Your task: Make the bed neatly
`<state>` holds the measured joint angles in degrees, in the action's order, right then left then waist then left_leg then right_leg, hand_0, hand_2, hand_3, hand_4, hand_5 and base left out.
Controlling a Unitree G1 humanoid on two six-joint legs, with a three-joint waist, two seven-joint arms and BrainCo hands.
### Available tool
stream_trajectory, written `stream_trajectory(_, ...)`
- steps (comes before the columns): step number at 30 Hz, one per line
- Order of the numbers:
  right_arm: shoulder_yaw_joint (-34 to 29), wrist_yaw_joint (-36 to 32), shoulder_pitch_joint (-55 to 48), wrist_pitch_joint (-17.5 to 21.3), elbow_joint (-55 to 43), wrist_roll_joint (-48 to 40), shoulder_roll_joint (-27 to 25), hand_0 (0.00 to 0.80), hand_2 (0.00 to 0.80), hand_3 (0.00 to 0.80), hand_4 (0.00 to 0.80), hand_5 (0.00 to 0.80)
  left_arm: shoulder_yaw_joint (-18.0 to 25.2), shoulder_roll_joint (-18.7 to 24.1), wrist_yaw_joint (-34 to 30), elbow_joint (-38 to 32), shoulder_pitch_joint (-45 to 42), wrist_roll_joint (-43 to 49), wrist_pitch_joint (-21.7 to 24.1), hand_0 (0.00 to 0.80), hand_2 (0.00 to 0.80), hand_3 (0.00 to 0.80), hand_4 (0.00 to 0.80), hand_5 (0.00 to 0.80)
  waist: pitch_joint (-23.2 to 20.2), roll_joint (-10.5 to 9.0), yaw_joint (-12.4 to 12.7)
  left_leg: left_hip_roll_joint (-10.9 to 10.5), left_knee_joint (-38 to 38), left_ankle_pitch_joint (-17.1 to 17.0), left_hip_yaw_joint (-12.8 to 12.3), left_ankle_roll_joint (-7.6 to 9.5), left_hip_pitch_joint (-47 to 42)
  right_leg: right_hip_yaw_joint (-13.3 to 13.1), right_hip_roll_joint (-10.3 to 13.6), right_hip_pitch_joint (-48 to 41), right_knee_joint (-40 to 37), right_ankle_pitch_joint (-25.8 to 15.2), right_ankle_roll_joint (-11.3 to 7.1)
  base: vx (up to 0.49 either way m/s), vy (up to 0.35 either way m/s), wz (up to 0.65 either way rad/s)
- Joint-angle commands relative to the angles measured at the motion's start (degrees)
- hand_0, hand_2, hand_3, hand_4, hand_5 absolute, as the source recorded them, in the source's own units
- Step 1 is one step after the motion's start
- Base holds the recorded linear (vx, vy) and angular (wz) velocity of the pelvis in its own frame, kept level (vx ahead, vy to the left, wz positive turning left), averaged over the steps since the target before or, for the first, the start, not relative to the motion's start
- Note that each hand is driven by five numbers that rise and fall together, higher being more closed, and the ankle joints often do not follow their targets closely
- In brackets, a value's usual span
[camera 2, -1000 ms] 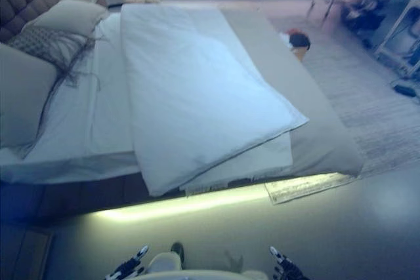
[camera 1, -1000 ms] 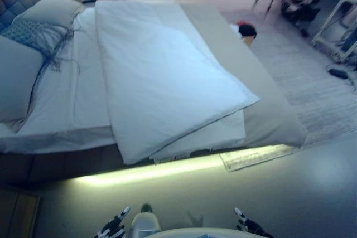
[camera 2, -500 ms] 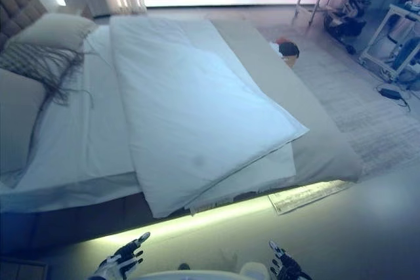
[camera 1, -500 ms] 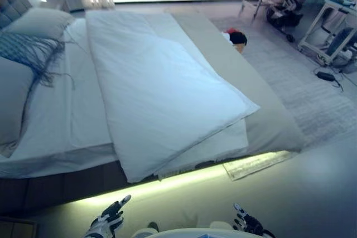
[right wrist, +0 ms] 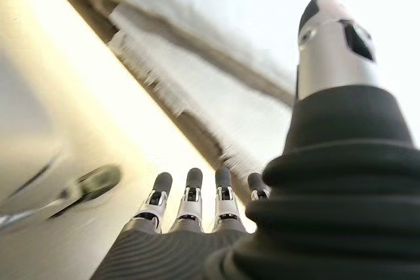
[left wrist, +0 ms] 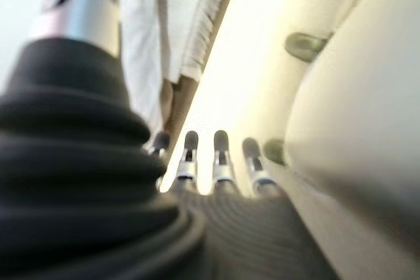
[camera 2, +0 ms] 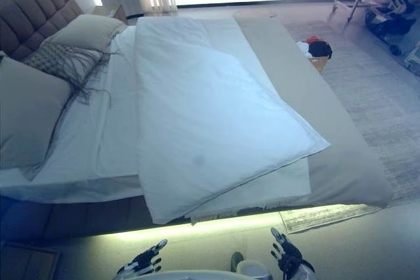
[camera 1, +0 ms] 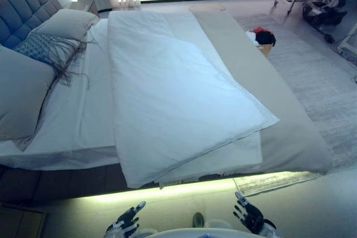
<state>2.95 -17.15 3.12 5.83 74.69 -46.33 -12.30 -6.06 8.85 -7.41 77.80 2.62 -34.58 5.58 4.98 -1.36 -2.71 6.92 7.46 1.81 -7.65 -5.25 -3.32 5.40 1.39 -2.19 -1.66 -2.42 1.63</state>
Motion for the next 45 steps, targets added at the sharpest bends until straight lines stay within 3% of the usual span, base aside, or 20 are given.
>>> stream_trajectory(1, -0.2, -2.4, 2.9, 2.0, 0.6, -3.5, -0.2, 0.0, 0.0, 0.0, 0.0, 0.0, -0.8, 0.2, -0.3, 0.8, 2.8, 0.5, 1.6, 0.0, 0.0, 0.0, 0.0, 0.0, 1.0, 0.29, 0.5, 2.3, -5.9, -8.3, 0.9, 0.18, 0.6, 0.1, 2.5, -1.1, 5.3, 2.3, -4.73, 0.214, 0.28, 0.1)
stream_trajectory(3, -0.4, -3.6, 3.3, 2.0, -0.1, -4.8, -0.4, 0.0, 0.0, 0.0, 0.0, 0.0, -0.8, 0.0, -0.8, 1.2, 2.6, 1.9, 2.2, 0.0, 0.0, 0.0, 0.0, 0.0, 1.6, 0.8, 1.1, 4.8, -8.6, -10.4, 1.2, -0.95, 2.4, 0.3, 3.7, -2.1, 6.1, 4.1, -5.01, 0.187, 0.308, 0.14)
stream_trajectory(4, -0.6, -3.6, 3.4, 2.5, -0.2, -4.6, -0.5, 0.0, 0.0, 0.0, 0.0, 0.0, -0.9, 0.0, -0.9, 1.3, 2.7, 2.6, 2.6, 0.0, 0.0, 0.0, 0.0, 0.0, 1.9, 1.04, 1.3, 5.1, -8.6, -9.8, 0.9, -0.91, 3.2, 0.5, 4.4, -2.0, 7.2, 5.0, -5.21, 0.151, 0.307, 0.11)
stream_trajectory(7, -1.4, -4.1, 3.0, 2.8, -0.5, -5.1, -0.5, 0.0, 0.0, 0.0, 0.0, 0.0, -0.6, 0.4, -0.8, 1.1, 3.0, 0.7, 3.1, 0.0, 0.0, 0.0, 0.0, 0.0, 2.6, 1.81, 0.8, 4.5, -4.8, -7.3, -1.2, -0.82, 4.5, 2.0, 8.0, -0.4, 12.1, 6.4, -6.67, 0.125, 0.37, 0.0)
stream_trajectory(9, -2.2, -4.9, 2.1, 2.3, -0.3, -4.3, -0.7, 0.0, 0.0, 0.0, 0.0, 0.0, 0.0, 1.2, -1.2, 0.9, 3.2, 0.6, 2.4, 0.0, 0.0, 0.0, 0.0, 0.0, 3.0, 1.84, 0.6, 3.2, -1.3, -5.5, -1.2, -0.54, 5.6, 1.8, 10.3, 0.1, 13.3, 6.0, -7.58, 0.133, 0.307, -0.07)
stream_trajectory(13, -2.1, -5.2, 1.7, 1.9, 0.0, -4.0, -0.4, 0.0, 0.0, 0.0, 0.0, 0.0, -0.2, 1.7, -1.3, 0.3, 3.1, 0.0, 1.4, 0.0, 0.0, 0.0, 0.0, 0.0, 3.3, 1.58, 0.9, 1.3, 2.6, -2.8, -0.9, 0.94, 6.7, 0.2, 12.4, 0.0, 12.4, 4.4, -8.85, 0.135, 0.215, -0.08)
stream_trajectory(19, -2.0, -4.2, 3.2, 2.3, -1.3, -7.3, -0.3, 0.0, 0.0, 0.0, 0.0, 0.0, -1.2, 2.6, -1.2, 0.1, 3.7, 1.0, 0.5, 0.0, 0.0, 0.0, 0.0, 0.0, 4.1, 0.46, 2.6, 0.2, 9.4, 0.9, -0.5, 1.96, 11.4, -1.2, 14.7, 0.0, 12.0, 3.4, -9.32, 0.058, 0.067, -0.14)
stream_trajectory(21, -2.1, -4.1, 3.4, 2.4, -1.7, -8.9, -0.1, 0.0, 0.0, 0.0, 0.0, 0.0, -1.7, 2.9, -1.3, 0.0, 3.7, 1.5, 0.1, 0.0, 0.0, 0.0, 0.0, 0.0, 4.5, 0.6, 3.0, 0.3, 9.4, 0.7, -1.0, 2.09, 11.4, 0.2, 15.5, 1.4, 14.6, 2.7, -9.07, 0.053, 0.003, -0.06)
stream_trajectory(23, -2.4, -4.8, 4.7, 2.3, -2.3, -10.6, 0.1, 0.0, 0.0, 0.0, 0.0, 0.0, -1.4, 3.6, -1.0, -0.5, 3.1, 1.8, 0.6, 0.0, 0.0, 0.0, 0.0, 0.0, 6.2, 0.78, 3.5, 1.1, 8.8, 0.8, -2.9, 2.46, 10.1, 3.4, 17.1, 7.6, 20.7, -1.0, -9.6, 0.006, -0.059, -0.13)
stream_trajectory(26, -2.6, -5.3, 8.4, 2.8, -3.2, -14.1, 0.1, 0.0, 0.0, 0.0, 0.0, 0.0, -1.8, 5.0, -0.6, -1.4, 4.2, -0.2, 1.9, 0.0, 0.0, 0.0, 0.0, 0.0, 9.7, 0.24, 3.8, 1.9, 10.2, 1.5, -2.8, 2.45, 12.0, 3.4, 16.8, 13.6, 20.0, -2.6, -10.16, -0.129, -0.184, -0.48)
stream_trajectory(28, -1.8, -4.3, 10.7, 4.2, -4.1, -15.6, -0.5, 0.0, 0.0, 0.0, 0.0, 0.0, -1.7, 6.0, -0.4, -2.3, 5.8, -2.2, 2.4, 0.0, 0.0, 0.0, 0.0, 0.0, 11.7, -0.12, 3.8, 3.0, 13.8, 2.0, -1.9, 2.16, 16.3, 2.7, 16.4, 14.8, 18.2, -1.6, -9.83, -0.199, -0.276, -0.19)
stream_trajectory(32, -3.5, -1.8, 16.1, 4.8, -4.1, -18.5, -4.2, 0.0, 0.0, 0.0, 0.0, 0.0, -2.3, 5.6, -1.6, -3.6, 8.3, -4.7, 3.6, 0.0, 0.0, 0.0, 0.0, 0.0, 14.8, 1.0, 4.3, 3.9, 16.1, 0.9, 0.1, -0.12, 21.9, 3.1, 15.1, 18.1, 19.2, 0.6, -9.5, -0.126, -0.144, 0.16)
stream_trajectory(35, -4.7, 1.0, 21.0, 4.3, -4.1, -19.9, -7.8, 0.0, 0.0, 0.0, 0.0, 0.0, -4.1, 5.8, -2.2, -4.4, 10.8, -4.4, 4.6, 0.0, 0.0, 0.0, 0.0, 0.0, 17.0, 1.64, 5.0, 3.5, 16.6, 0.2, 2.0, -1.05, 25.0, 3.4, 15.0, 21.5, 21.8, 1.8, -8.92, -0.084, -0.086, 0.17)
stream_trajectory(38, -4.3, 4.7, 25.4, 1.5, -4.4, -19.1, -12.2, 0.0, 0.0, 0.0, 0.0, 0.0, -7.4, 6.5, -1.4, -7.9, 12.5, -1.0, 6.8, 0.0, 0.0, 0.0, 0.0, 0.0, 18.9, 2.19, 5.8, 2.6, 17.8, 0.1, 3.6, -1.01, 28.2, 3.9, 15.1, 25.8, 25.7, 2.9, -8.5, -0.062, -0.066, 0.25)
stream_trajectory(41, -4.5, 6.2, 28.4, -1.9, -3.8, -20.0, -16.5, 0.0, 0.0, 0.0, 0.0, 0.0, -10.0, 7.0, -2.0, -12.1, 13.3, -4.1, 7.1, 0.0, 0.0, 0.0, 0.0, 0.0, 20.5, 2.98, 6.4, 2.0, 19.4, 0.6, 4.4, -0.79, 30.9, 4.0, 15.4, 29.2, 29.0, 3.8, -8.38, -0.043, -0.044, 0.22)
stream_trajectory(45, -5.4, 7.6, 31.5, -3.0, -3.5, -22.4, -19.5, 0.0, 0.0, 0.0, 0.0, 0.0, -10.9, 8.1, -1.6, -17.8, 13.9, -8.1, 6.8, 0.0, 0.0, 0.0, 0.0, 0.0, 22.1, 3.7, 7.4, 1.3, 21.6, 1.2, 5.4, -0.32, 34.7, 4.2, 16.0, 33.5, 32.6, 4.7, -8.24, -0.042, -0.105, 0.16)
